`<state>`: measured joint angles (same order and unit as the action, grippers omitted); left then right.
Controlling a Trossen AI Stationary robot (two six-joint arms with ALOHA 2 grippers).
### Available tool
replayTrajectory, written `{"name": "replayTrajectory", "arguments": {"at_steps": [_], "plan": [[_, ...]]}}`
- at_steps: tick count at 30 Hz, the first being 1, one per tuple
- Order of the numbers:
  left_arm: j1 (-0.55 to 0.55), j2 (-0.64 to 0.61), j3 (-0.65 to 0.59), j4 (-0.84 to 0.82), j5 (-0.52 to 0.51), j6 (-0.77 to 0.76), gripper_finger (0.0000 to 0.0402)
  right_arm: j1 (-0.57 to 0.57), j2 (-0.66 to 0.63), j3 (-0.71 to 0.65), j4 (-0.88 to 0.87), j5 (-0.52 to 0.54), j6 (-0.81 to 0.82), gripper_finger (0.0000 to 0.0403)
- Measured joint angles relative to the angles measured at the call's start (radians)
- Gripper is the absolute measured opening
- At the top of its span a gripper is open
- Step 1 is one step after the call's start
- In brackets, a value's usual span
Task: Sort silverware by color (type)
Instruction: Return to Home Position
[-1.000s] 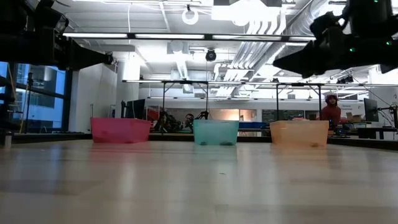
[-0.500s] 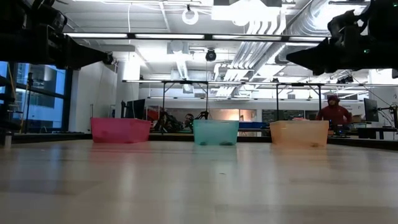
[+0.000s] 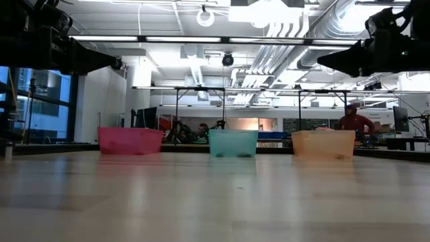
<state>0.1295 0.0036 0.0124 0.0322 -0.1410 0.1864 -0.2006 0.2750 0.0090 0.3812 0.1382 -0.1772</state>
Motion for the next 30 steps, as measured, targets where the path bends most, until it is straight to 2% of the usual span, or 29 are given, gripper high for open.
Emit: {"name": "replayTrajectory", "arguments": {"at_steps": [7,10,17,30], "plan": [[0.0,0.0,0.0,0.0,0.0,0.0,0.0001,-0.008,-0.275,0.0,-0.22,0.007,-0.012,0.0],[0.001,0.0,0.0,0.001,0.0,0.0,0.0001,-0.028,-0.264,0.001,-0.238,0.011,-0.003,0.0],[0.001,0.0,-0.001,0.001,0.0,0.0,0.0001,-0.098,-0.26,0.001,-0.344,0.027,0.125,0.0],[0.001,0.002,0.0,-0.002,0.0,0.0,0.0001,-0.112,-0.254,0.001,-0.345,0.026,0.09,0.0]]}}
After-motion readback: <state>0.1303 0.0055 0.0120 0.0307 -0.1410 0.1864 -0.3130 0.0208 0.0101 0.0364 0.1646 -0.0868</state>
